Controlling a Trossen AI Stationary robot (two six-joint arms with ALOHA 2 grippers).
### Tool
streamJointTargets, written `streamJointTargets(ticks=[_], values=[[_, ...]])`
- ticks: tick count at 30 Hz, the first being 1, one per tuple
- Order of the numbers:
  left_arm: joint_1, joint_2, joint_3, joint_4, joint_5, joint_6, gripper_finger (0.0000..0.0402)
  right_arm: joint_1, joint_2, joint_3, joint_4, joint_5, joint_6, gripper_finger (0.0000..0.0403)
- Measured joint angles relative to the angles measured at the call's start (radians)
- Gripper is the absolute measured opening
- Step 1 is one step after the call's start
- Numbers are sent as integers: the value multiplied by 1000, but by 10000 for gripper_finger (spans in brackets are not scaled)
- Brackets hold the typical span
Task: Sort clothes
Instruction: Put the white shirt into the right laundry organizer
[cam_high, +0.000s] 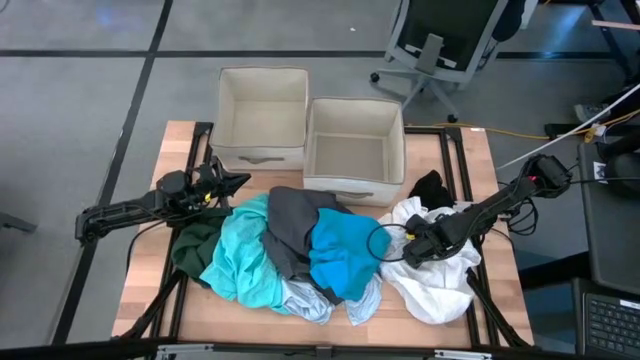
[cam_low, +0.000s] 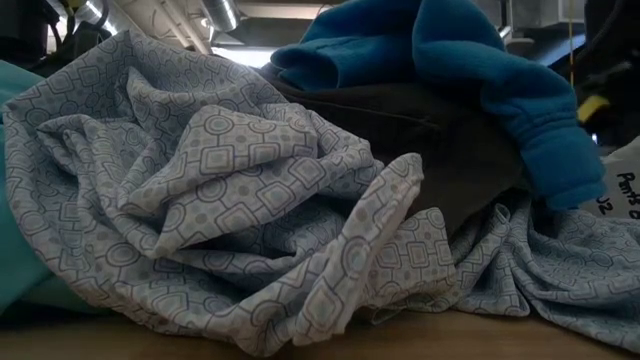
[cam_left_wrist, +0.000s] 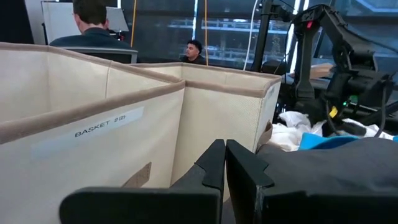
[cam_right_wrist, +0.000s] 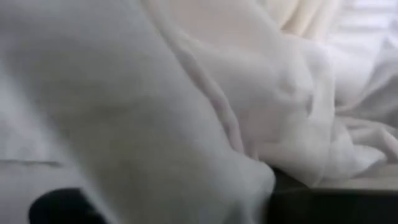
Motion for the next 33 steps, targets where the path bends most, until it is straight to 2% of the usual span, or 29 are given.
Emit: streamJointTargets(ticks=[11,21,33], values=[[0,0,0,0,0,0,6,0,-3,254,-260,26,-58,40],[0,0,0,1,0,-4,6,0,-5,481,-383,50,-138,40],[0,0,0,1,0,3,6,0,-6,730,-512,178,-197,41]])
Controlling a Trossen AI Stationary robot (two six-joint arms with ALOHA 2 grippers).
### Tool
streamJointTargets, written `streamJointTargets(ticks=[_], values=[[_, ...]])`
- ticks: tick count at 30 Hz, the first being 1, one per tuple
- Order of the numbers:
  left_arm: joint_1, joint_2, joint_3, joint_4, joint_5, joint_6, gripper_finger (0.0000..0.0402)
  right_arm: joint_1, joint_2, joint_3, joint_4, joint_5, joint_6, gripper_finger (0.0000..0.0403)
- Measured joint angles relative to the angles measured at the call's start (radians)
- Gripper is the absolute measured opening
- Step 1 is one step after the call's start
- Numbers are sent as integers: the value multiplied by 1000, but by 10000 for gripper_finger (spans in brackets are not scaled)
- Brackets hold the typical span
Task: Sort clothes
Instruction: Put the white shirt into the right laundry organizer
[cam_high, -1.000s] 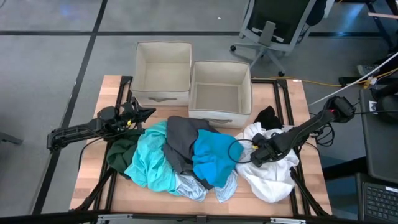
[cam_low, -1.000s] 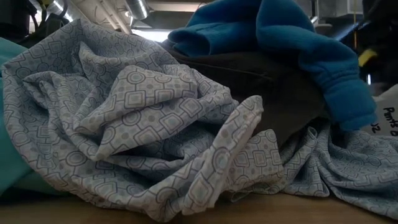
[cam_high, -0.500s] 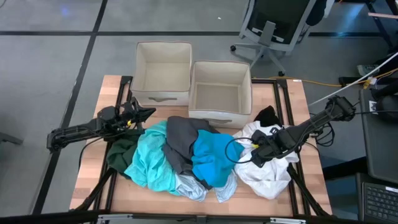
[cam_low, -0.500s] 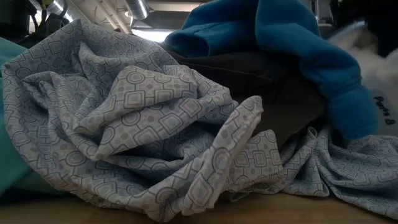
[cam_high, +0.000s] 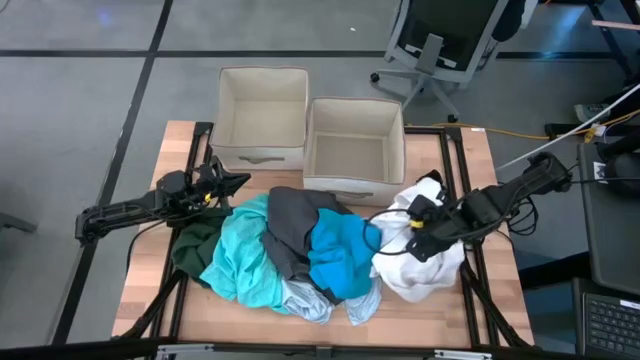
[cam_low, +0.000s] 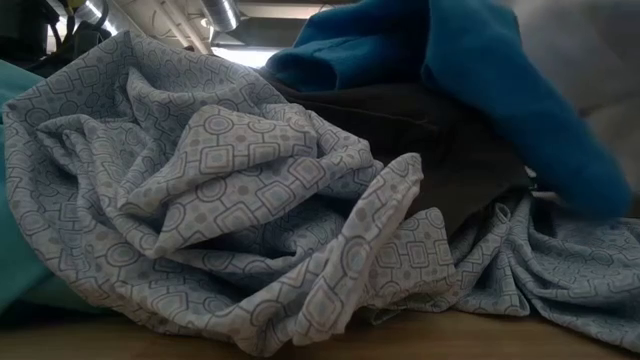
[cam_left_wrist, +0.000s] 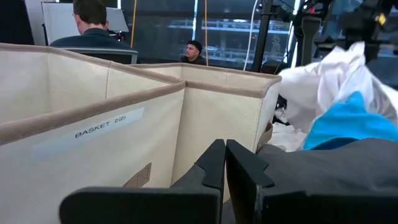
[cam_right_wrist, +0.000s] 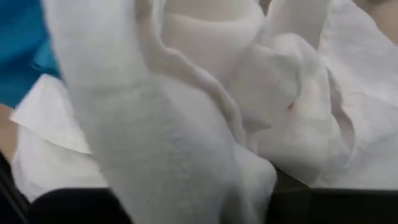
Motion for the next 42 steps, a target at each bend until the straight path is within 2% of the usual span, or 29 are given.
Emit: streamJointTargets(ticks=[10,22,26,35,42], values=[[0,0,0,0,0,1,6,0,-1,181,-50,124,-80,41],[0,0,0,10,0,7,6,0,-1,398,-6,390,-293,42],[0,0,0,15,0,7,6,0,-1,454,57,459,-412,42],[0,0,0,53,0,10,6,-12,-1,519,302,724,-735,42],[0,0,0,52,0,1,6,-127,-1,525,605,758,-1095,42]])
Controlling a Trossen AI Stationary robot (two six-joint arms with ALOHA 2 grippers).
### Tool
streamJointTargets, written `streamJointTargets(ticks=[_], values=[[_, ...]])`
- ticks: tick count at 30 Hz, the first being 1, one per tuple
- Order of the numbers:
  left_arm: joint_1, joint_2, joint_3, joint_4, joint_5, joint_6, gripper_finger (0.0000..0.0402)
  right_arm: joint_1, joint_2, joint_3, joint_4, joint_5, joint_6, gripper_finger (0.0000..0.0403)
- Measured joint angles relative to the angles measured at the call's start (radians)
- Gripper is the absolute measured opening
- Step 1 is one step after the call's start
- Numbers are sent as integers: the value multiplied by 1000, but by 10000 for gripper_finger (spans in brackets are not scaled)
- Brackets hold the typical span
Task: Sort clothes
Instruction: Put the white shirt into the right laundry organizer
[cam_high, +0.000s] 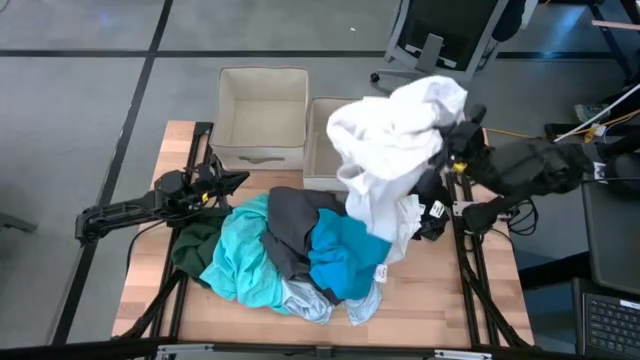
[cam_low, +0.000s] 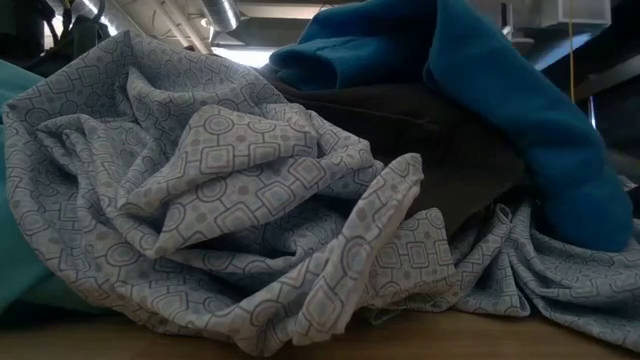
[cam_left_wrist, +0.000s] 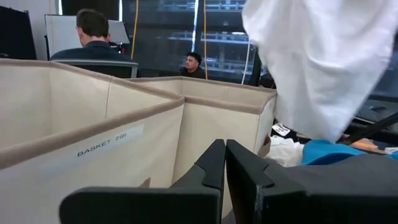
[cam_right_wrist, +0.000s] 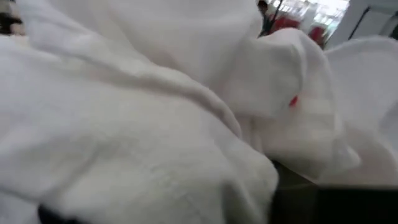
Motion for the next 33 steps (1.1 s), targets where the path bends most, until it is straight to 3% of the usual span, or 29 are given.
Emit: streamJointTargets(ticks=[9,19,24,33], values=[[0,0,0,0,0,-2,6,-255,0,0,291,-132,-302,42],[0,0,0,0,0,18,6,-539,26,0,478,-394,-404,42],[0,0,0,1,0,24,6,-627,75,0,477,-484,-393,42],[0,0,0,0,0,26,6,-640,187,-1,271,-524,-333,42]])
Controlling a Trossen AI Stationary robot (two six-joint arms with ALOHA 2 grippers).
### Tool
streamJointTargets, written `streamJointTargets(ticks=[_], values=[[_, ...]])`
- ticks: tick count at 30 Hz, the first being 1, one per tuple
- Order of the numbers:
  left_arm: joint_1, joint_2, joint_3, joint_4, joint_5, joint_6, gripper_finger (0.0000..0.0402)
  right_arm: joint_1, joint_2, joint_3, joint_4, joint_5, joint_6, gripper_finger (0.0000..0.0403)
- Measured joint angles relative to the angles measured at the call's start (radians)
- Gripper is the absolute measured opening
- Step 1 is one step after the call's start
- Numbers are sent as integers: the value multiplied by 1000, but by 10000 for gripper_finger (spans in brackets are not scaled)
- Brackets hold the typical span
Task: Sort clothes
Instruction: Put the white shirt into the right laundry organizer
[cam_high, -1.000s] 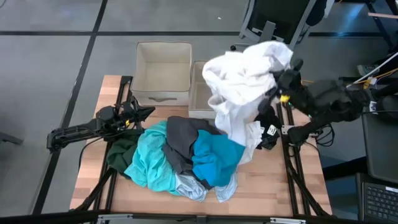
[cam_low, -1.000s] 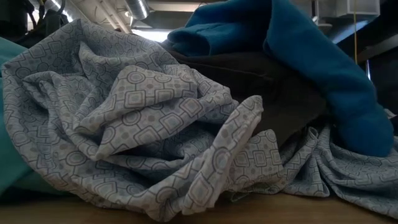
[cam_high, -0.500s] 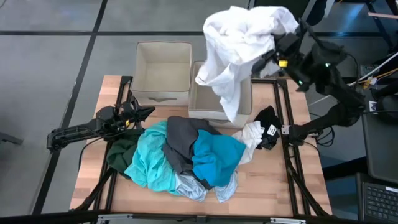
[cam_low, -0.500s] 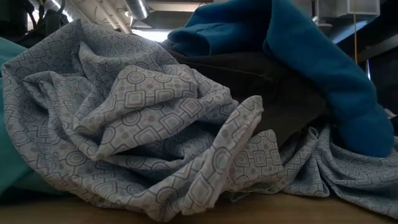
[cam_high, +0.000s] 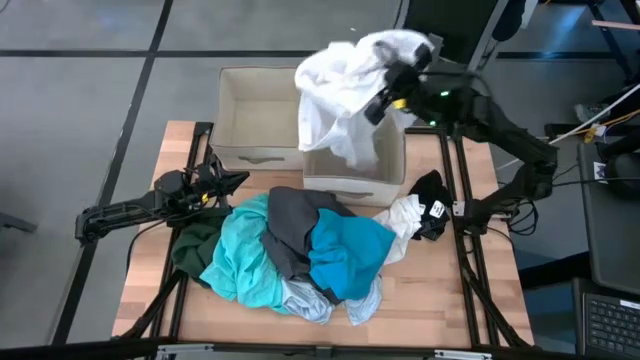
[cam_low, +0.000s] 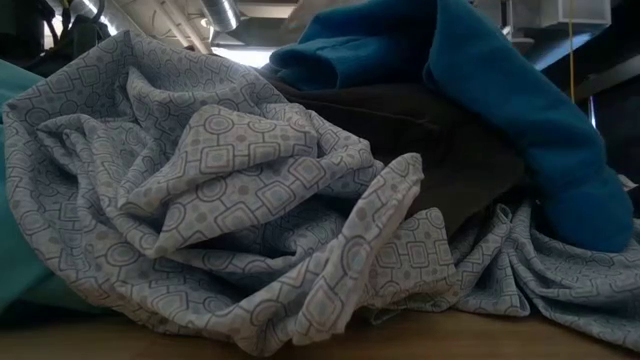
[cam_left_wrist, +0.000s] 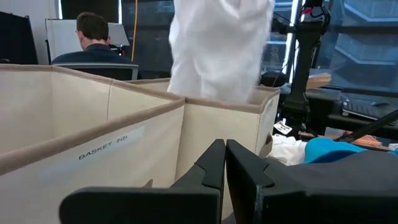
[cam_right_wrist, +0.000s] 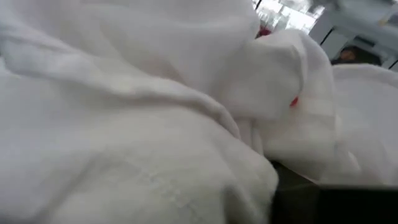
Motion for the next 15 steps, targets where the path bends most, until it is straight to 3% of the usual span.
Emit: streamJointTargets(ticks=[15], values=[[0,0,0,0,0,16,6,-10,173,0,-375,2,119,42]])
